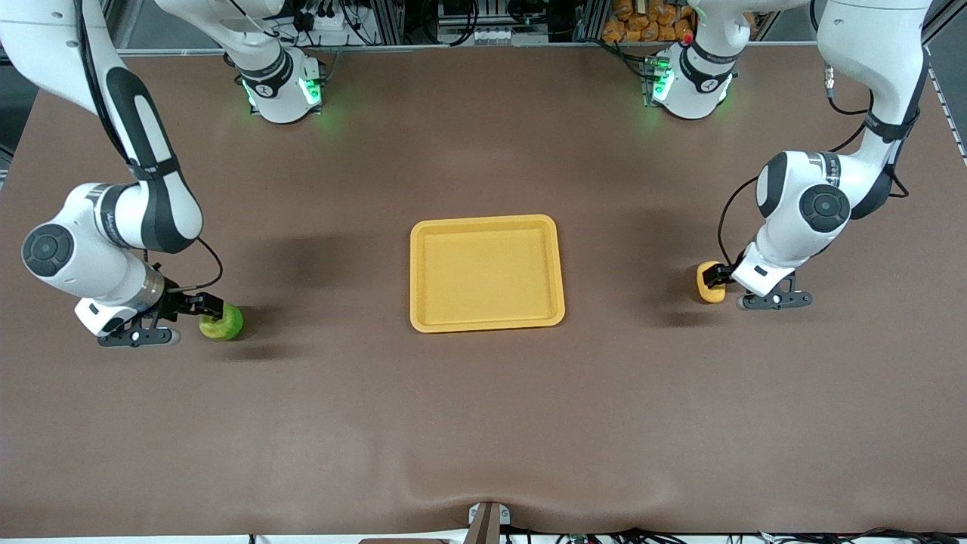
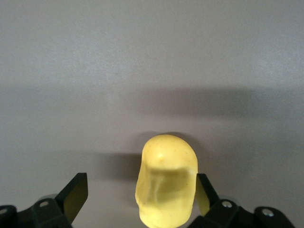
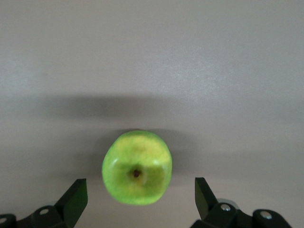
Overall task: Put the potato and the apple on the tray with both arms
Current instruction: 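Close the left gripper on the potato while the right gripper grasps the apple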
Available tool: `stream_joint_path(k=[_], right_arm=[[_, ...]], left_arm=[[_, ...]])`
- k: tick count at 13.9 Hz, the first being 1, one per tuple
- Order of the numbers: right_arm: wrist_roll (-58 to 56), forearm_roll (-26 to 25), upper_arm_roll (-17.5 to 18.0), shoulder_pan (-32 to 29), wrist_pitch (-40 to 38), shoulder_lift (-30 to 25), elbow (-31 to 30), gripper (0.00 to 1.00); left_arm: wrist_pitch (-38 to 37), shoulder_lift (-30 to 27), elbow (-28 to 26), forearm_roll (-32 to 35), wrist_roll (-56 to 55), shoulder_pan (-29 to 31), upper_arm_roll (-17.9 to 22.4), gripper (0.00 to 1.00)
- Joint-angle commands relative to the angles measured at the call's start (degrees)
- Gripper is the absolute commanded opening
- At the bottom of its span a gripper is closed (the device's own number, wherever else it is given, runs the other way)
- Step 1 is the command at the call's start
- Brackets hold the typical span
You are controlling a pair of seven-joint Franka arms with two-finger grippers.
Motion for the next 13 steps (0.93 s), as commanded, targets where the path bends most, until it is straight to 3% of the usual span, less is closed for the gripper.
stream_joint_path(k=[1,2,7,10,13], right_arm=[[-0.8,4.3,0.6,-0.8,0.1,1.7,2.0,1.00],[-1.0,6.3,0.6,-0.7,0.1,2.1,2.0,1.00],[-1.2,6.5,0.5,-0.9,1.0,5.3,2.1,1.00],[-1.2,6.5,0.5,-1.0,1.9,7.0,2.1,1.00],[-1.2,6.5,0.5,-1.1,3.3,8.0,2.1,1.00]], left_arm=[[1.6,0.7,-0.4,0.6,-1.5,0.1,-0.9,1.00],[2.3,1.2,-0.5,0.4,-1.9,0.2,-0.9,1.00],[2.8,2.6,-0.5,0.4,-4.2,0.1,-2.3,0.99],[2.8,3.0,-0.4,0.4,-4.2,0.0,-2.4,0.82],[2.7,3.1,-0.4,0.4,-4.1,-0.2,-2.4,0.56]])
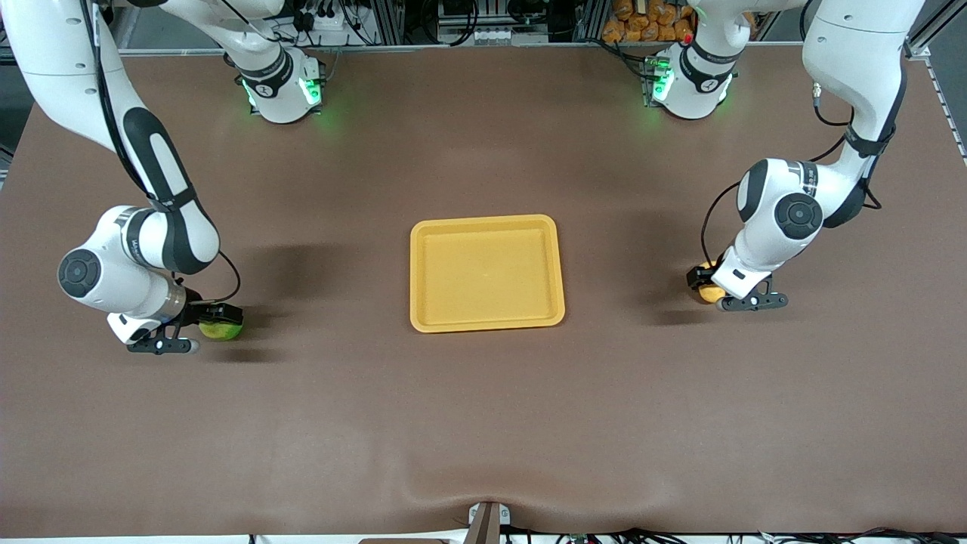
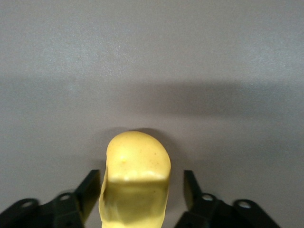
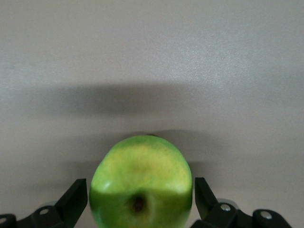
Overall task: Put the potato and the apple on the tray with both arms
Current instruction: 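Close the left gripper on the potato while the right gripper grasps the apple, then carry the potato and apple toward the yellow tray with both grippers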
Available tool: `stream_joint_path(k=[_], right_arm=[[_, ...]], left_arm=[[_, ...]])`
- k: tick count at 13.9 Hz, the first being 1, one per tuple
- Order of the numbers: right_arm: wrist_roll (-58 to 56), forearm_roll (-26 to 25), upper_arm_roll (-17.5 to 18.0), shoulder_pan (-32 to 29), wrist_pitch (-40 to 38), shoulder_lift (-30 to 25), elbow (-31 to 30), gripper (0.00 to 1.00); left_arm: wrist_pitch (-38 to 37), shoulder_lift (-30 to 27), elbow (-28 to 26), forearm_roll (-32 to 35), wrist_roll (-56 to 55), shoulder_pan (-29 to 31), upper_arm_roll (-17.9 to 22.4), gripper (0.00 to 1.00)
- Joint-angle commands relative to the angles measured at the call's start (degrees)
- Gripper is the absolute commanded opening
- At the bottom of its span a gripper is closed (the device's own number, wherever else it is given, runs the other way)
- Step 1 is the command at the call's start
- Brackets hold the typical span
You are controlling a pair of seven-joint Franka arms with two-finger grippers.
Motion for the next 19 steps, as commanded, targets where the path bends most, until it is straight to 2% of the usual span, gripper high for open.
stream_joint_path(k=[1,2,3,4,6,10,13,17,19], right_arm=[[-1.1,1.1,0.5,-1.0,0.5,1.1,1.2,1.00],[-1.3,1.1,0.5,-1.0,0.5,1.1,1.4,0.75],[-2.4,1.1,0.5,-1.0,0.4,1.1,1.6,0.20],[-4.7,1.1,0.5,-1.0,0.3,1.1,1.7,0.00],[-6.1,1.1,0.5,-0.7,-0.1,0.8,1.7,0.00],[-8.7,1.0,0.8,-0.1,-2.5,-3.1,2.2,0.00],[-11.0,0.9,0.9,0.0,-12.0,-5.4,5.7,0.00],[-14.6,1.1,1.2,2.4,-28.8,-5.6,15.2,0.00],[-16.1,1.1,2.2,5.1,-32.7,-5.7,18.4,0.00]], left_arm=[[0.8,0.0,-0.3,0.4,-0.6,0.0,-0.4,0.45],[0.7,-0.2,-0.2,0.4,0.2,0.0,-0.9,0.35],[0.5,-0.6,-0.2,0.4,0.9,0.1,-1.6,0.33],[0.4,-1.3,0.1,0.4,1.1,0.1,-2.3,0.30],[-0.4,-2.9,0.7,0.4,0.9,0.1,-4.0,0.25],[-8.7,-5.0,5.7,0.4,-0.2,0.1,-8.5,0.24],[-16.4,-4.6,11.1,0.4,-4.4,0.0,-12.8,0.24],[-18.0,-2.5,16.6,0.3,-11.3,-1.6,-16.4,0.22],[-19.8,-1.2,20.1,0.2,-16.3,-4.3,-16.6,0.20]])
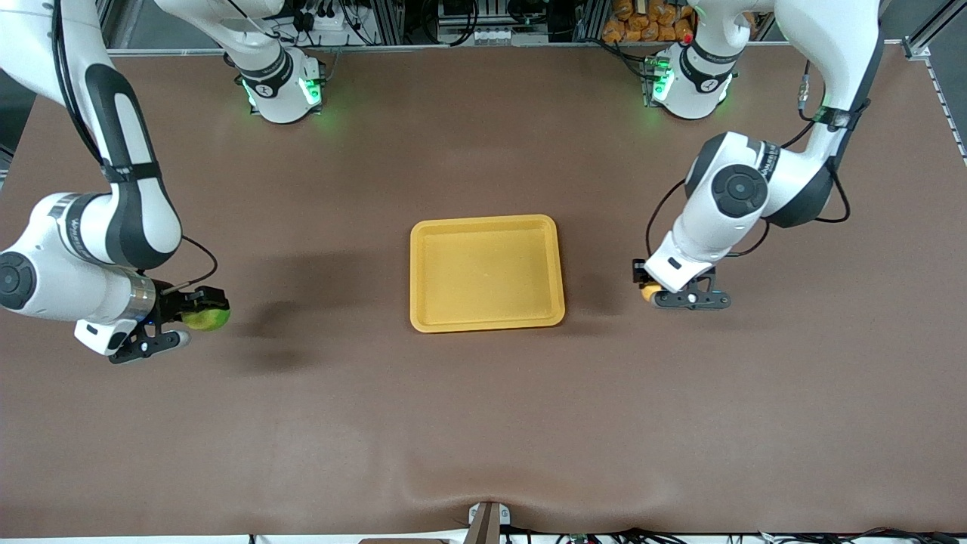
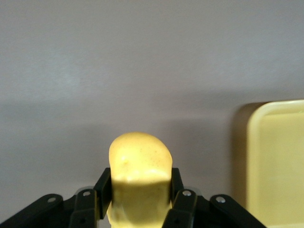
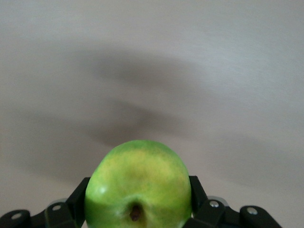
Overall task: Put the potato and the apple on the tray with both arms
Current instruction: 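Carry the potato and apple toward the yellow tray with both grippers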
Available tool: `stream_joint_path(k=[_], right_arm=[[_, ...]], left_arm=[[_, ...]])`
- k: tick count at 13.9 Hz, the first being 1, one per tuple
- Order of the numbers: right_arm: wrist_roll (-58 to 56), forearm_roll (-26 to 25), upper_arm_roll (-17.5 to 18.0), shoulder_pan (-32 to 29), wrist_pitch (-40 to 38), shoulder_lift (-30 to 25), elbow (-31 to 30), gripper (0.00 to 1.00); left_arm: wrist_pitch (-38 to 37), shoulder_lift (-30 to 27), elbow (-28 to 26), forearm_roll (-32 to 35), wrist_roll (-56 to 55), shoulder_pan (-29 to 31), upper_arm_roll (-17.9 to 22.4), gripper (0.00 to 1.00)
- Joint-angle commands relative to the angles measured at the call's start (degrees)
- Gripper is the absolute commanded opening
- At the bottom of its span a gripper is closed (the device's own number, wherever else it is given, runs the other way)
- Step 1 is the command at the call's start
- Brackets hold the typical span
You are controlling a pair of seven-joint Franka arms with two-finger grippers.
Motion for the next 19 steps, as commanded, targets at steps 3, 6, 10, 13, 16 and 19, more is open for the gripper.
stream_joint_path(k=[3,6,10,13,16,19], right_arm=[[-3.7,0.9,2.5,5.8,-2.9,0.2,4.8,0.00],[-9.6,1.1,3.7,9.1,-2.1,0.4,4.9,0.00],[-17.3,2.0,7.9,10.6,1.2,0.5,4.7,0.00],[-30.3,7.9,9.2,11.7,4.2,0.9,4.4,0.00],[-35.8,10.8,9.5,12.4,4.7,2.2,3.7,0.00],[-36.9,10.7,9.3,17.5,5.3,2.3,2.7,0.00]], left_arm=[[-3.4,5.5,9.1,0.1,-10.3,-5.3,-0.3,0.20],[-3.4,8.2,11.4,0.1,-15.9,-7.4,-0.3,0.21],[-3.4,11.8,14.7,-3.8,-22.4,-10.6,-0.4,0.21],[-3.4,14.1,16.6,-3.9,-25.1,-12.4,-0.3,0.22],[-3.4,16.6,17.8,-3.0,-24.7,-13.9,-0.2,0.23],[-3.4,19.0,17.7,-1.4,-24.5,-15.6,-0.1,0.23]])
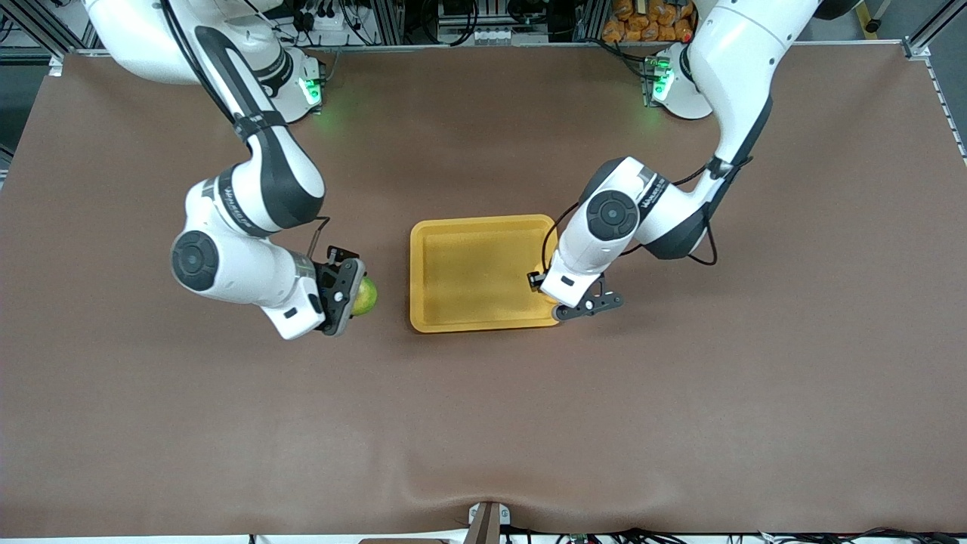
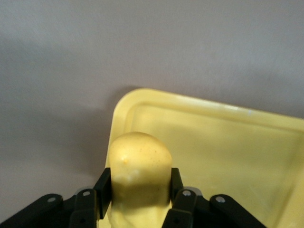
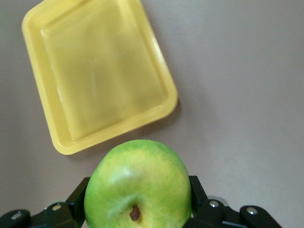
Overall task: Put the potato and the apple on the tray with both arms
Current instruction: 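Carry the potato and apple toward the yellow tray with both grippers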
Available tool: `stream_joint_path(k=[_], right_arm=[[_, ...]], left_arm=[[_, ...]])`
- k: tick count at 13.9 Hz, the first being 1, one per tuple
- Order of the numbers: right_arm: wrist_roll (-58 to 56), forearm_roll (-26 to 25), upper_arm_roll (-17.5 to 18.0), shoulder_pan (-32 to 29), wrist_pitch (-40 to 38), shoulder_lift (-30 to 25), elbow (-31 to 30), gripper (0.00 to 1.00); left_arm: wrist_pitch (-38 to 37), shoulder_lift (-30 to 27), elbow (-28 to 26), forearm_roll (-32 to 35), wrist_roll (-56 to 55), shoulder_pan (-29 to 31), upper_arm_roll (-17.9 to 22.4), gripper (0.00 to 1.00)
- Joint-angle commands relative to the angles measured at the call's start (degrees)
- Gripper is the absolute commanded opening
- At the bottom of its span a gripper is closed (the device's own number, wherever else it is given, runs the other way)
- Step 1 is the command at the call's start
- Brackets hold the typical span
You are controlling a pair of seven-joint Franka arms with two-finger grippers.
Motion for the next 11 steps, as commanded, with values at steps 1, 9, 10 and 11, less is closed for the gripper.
stream_joint_path(k=[1,9,10,11], right_arm=[[-1.2,0.7,-0.3,5.3,1.4,-0.3,-0.4,0.00],[-0.7,-6.9,-0.7,12.6,11.3,2.5,-4.7,0.00],[-0.7,-7.5,-0.8,12.2,11.3,2.5,-5.4,0.00],[-0.7,-7.7,-0.9,11.8,11.4,2.5,-6.0,0.00]], left_arm=[[-1.3,3.0,2.0,3.7,-0.4,-2.2,0.2,0.23],[-0.9,5.5,2.0,12.6,0.0,-3.2,0.4,1.00],[-1.0,5.3,2.1,14.6,-0.2,-3.1,0.3,1.00],[-1.0,4.9,2.1,15.1,-0.3,-2.9,0.3,1.00]])
